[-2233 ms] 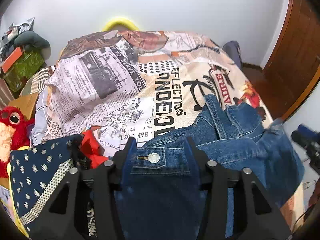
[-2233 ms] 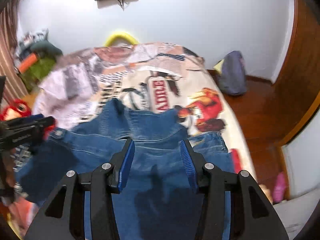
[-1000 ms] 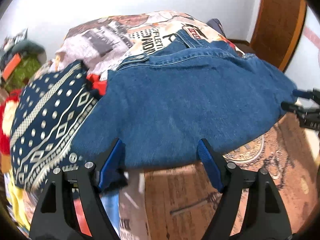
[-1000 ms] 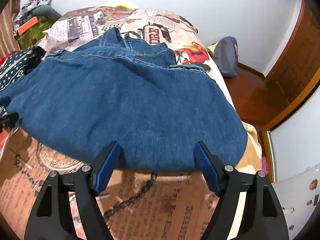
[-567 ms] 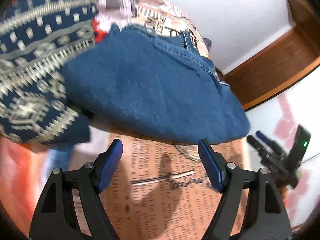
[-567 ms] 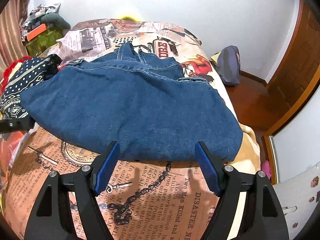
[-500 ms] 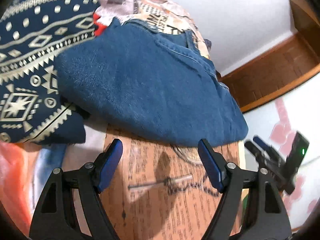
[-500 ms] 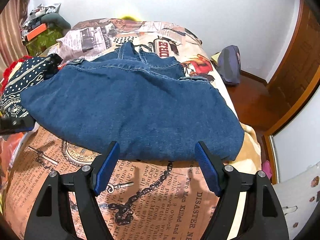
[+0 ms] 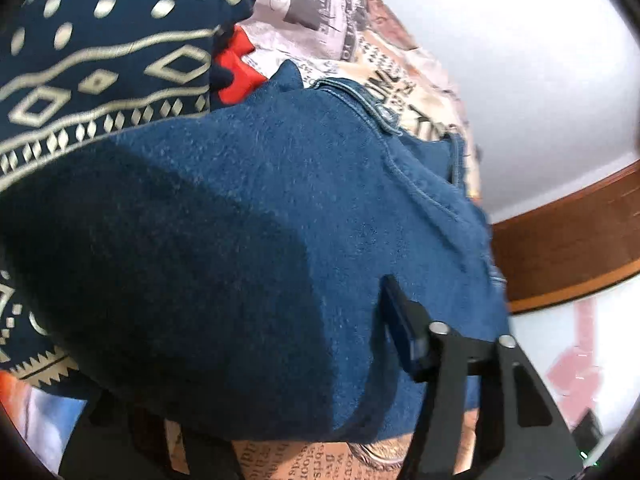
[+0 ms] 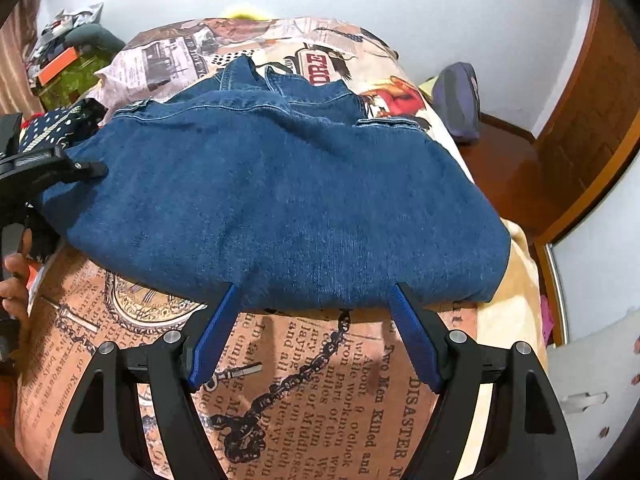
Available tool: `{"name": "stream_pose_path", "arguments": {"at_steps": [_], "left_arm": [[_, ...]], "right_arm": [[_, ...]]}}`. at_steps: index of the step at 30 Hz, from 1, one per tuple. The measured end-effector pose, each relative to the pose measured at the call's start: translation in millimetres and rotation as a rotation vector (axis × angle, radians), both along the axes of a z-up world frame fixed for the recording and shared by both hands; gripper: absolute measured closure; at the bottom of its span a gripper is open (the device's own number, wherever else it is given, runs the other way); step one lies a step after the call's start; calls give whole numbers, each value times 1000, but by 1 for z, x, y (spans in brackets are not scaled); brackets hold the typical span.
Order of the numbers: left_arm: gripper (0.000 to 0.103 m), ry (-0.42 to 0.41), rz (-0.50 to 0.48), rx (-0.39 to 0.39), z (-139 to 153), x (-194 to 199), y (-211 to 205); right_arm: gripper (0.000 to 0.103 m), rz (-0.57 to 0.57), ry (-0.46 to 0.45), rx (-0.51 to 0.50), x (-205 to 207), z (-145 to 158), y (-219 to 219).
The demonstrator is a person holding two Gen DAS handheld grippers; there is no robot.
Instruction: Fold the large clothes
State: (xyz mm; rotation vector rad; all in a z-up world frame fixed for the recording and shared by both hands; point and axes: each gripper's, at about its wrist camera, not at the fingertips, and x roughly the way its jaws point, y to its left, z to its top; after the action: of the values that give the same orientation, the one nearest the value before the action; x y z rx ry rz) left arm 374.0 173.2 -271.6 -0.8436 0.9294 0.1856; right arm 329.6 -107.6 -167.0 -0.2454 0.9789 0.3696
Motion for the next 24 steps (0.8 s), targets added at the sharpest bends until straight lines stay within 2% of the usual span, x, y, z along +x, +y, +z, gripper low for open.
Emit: {"name": "stream_pose_path", "arguments": {"at_steps": [2,3,4,7,13,17,19,22,24], "left_arm": [[55,12,23,75,17,1,-12],[62,5,24,101,24,0,-15],[73,-16,20,146,37,-1,-21],[84,-119,-36,241,81,-4,-32],[87,-316,-108,420,163,-26,-50],[87,-429,-34,500,203,-59,-44],[88,-444,-17,550,214,-70,-40],[87,-409,-17,594,213,-75,-29],[87,-368,-22,609,204,-72,-23]], "right_arm": [[29,-3,0,10,-2,3,0],[29,-9,0,6,-3,5,0],[29,-12,-6,7,-4,8,0],[29,-15,-16,16,-7,17,0],[29,5,-55,50,-10,47,9],[29,40,-61,134,-5,67,27],[29,55,-28,196,-1,69,43],[29,125,66,280,4,56,82],[29,158,116,273,4,41,106]]}}
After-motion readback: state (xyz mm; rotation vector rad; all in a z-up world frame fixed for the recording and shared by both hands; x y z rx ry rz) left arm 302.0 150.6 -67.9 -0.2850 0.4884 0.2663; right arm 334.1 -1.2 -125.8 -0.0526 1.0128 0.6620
